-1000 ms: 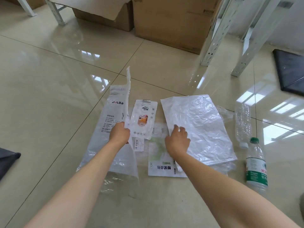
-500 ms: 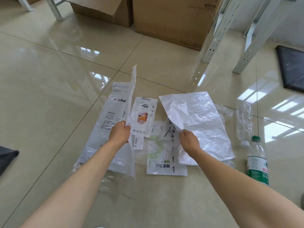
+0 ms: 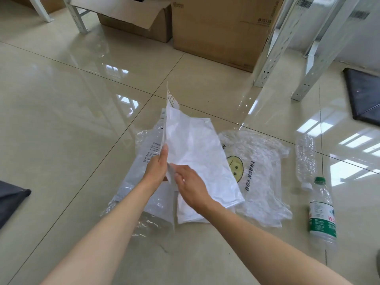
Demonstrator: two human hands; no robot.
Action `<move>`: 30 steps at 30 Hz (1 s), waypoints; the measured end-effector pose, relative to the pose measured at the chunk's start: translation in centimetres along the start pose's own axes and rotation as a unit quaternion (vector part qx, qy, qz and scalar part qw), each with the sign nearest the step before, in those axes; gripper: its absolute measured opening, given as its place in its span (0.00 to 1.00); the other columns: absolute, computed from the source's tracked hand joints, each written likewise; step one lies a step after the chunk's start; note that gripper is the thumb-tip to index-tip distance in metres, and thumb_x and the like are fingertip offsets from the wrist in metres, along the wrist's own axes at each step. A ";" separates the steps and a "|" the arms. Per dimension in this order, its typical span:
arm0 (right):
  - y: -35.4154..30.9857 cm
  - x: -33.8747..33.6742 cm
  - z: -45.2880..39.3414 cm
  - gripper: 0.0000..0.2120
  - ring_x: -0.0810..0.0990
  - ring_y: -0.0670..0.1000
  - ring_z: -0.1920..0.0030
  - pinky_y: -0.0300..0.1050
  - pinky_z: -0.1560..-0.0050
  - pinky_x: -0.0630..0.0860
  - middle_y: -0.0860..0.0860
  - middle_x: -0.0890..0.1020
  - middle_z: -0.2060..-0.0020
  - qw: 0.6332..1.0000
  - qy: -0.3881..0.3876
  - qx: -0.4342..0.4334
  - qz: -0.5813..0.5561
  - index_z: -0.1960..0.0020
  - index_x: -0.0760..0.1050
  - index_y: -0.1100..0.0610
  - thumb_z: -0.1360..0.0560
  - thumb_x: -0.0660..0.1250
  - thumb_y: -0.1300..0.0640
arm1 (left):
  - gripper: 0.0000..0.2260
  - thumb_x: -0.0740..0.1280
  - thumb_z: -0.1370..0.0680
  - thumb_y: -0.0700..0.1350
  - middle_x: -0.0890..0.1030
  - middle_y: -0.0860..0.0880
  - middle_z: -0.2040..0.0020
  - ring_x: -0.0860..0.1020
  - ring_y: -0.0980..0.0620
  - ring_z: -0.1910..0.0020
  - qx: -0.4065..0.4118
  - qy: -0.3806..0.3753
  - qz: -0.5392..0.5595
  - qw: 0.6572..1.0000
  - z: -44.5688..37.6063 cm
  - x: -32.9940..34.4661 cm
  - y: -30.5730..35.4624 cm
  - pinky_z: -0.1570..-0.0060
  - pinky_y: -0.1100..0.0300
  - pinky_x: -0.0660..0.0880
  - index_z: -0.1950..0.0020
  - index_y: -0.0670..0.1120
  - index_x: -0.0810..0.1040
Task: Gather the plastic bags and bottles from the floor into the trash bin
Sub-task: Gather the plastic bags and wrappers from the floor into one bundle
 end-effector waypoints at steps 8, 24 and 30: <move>4.5 -2.4 0.3 0.15 0.74 0.54 0.37 0.52 0.37 0.71 0.52 0.76 0.36 0.985 0.115 0.115 0.051 0.35 0.74 0.53 0.19 0.56 0.55 | 0.10 0.58 0.23 0.35 0.82 0.36 0.55 0.78 0.38 0.57 0.027 0.151 -0.154 0.976 -0.4 -5.7 -1.6 0.59 0.56 0.69 0.51 0.35 0.79; 14.4 -6.5 0.4 0.13 0.75 0.59 0.50 0.48 0.59 0.74 0.55 0.76 0.48 0.927 0.149 0.284 0.195 0.43 0.80 0.53 0.20 0.57 0.58 | 0.13 0.55 0.20 0.38 0.80 0.33 0.42 0.78 0.33 0.45 0.019 0.220 -0.313 0.924 0.4 -8.2 -0.8 0.50 0.46 0.75 0.45 0.33 0.77; 8.8 -8.2 0.2 0.14 0.75 0.52 0.40 0.44 0.46 0.70 0.50 0.76 0.38 0.945 0.276 0.148 -0.095 0.36 0.74 0.54 0.17 0.55 0.55 | 0.16 0.56 0.18 0.44 0.81 0.31 0.50 0.79 0.33 0.49 0.037 0.189 -0.225 0.955 0.7 -7.4 0.1 0.52 0.47 0.75 0.63 0.38 0.72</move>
Point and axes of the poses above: each hand's wrist, its own z-axis away from the middle knuckle, its own x-axis out of the palm, y = z × x, the point moved 8 cm from there along -z, towards the middle knuckle
